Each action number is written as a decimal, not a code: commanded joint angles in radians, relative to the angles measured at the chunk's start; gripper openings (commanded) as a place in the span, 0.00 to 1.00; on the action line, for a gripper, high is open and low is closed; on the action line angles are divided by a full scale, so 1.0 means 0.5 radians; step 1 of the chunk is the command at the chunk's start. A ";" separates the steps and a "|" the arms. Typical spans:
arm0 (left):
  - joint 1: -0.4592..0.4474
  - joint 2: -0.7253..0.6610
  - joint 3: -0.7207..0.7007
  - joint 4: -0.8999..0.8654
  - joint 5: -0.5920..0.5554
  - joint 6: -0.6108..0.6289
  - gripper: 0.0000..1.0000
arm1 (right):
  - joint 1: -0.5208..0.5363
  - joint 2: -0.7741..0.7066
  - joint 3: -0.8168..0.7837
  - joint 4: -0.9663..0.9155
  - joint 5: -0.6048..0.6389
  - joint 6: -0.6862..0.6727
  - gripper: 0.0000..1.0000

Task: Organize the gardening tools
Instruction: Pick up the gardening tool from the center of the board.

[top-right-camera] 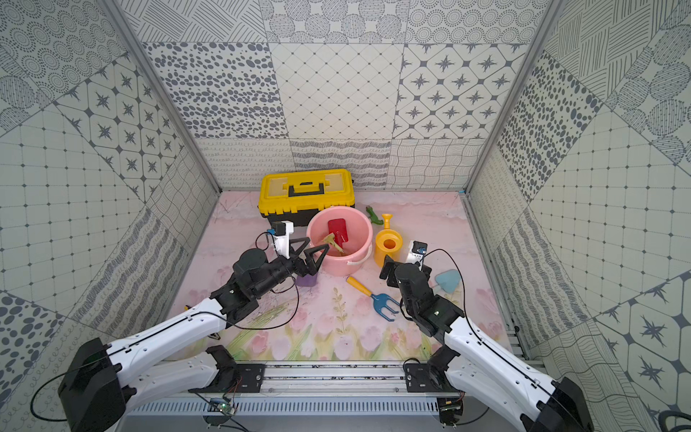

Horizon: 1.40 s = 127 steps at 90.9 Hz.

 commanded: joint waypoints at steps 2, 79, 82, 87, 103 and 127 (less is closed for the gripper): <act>-0.012 -0.195 -0.120 -0.256 -0.193 -0.409 0.99 | -0.167 0.028 -0.039 -0.260 -0.163 0.267 0.97; -0.044 -0.172 -0.098 -0.469 -0.192 -0.533 0.99 | -1.082 0.573 -0.171 -0.281 -0.841 0.690 0.22; -0.044 -0.169 -0.098 -0.467 -0.192 -0.533 0.99 | -1.090 0.557 -0.173 -0.285 -0.843 0.680 0.15; -0.043 -0.170 -0.101 -0.462 -0.177 -0.522 0.99 | -1.091 0.521 -0.172 -0.290 -0.864 0.650 0.09; -0.043 -0.152 -0.092 -0.441 -0.130 -0.479 0.95 | -1.074 0.239 -0.159 -0.346 -0.904 0.464 0.04; -0.043 -0.031 -0.018 -0.374 -0.014 -0.514 0.80 | -0.573 -0.242 0.086 -0.315 -0.596 0.077 0.02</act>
